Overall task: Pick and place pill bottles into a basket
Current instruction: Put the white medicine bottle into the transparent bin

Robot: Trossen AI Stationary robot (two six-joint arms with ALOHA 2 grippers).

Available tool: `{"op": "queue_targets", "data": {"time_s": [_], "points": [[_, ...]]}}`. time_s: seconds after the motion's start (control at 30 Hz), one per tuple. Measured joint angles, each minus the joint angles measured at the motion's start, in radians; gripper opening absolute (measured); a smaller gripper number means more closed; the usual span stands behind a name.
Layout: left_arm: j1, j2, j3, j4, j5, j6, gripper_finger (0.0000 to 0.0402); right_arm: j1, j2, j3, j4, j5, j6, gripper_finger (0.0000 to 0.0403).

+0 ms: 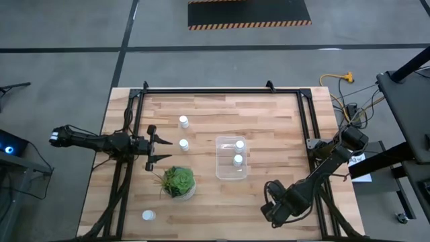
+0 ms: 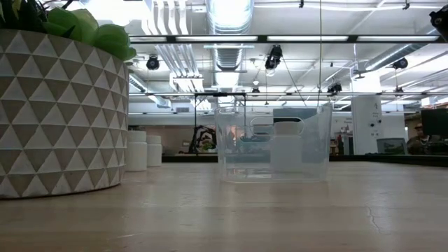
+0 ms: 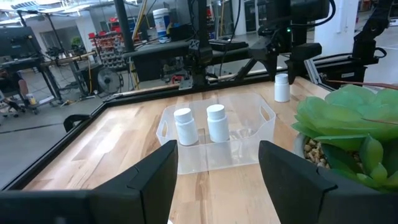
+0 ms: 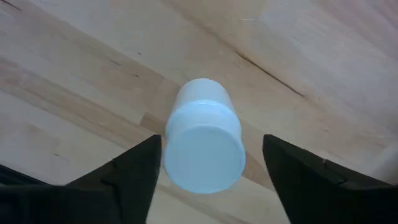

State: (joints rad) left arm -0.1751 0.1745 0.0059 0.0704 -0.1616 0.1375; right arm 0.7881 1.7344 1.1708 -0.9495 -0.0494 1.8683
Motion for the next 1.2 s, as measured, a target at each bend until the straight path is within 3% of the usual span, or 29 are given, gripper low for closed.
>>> {"op": "queue_targets", "data": {"time_s": [0.4,0.87,1.2], "points": [[0.0,0.0,0.0,0.0,0.0,0.0,0.0207,-0.007,-0.001,0.0,0.005,0.022,-0.026,0.0148],[0.0,0.0,0.0,0.0,0.0,0.0,0.0207,-0.018,0.0,0.021,0.019,0.025,-0.077,0.0147],[0.0,0.0,0.0,0.0,0.0,0.0,0.0207,-0.069,-0.007,0.056,0.015,0.026,-0.207,0.0147]]}}
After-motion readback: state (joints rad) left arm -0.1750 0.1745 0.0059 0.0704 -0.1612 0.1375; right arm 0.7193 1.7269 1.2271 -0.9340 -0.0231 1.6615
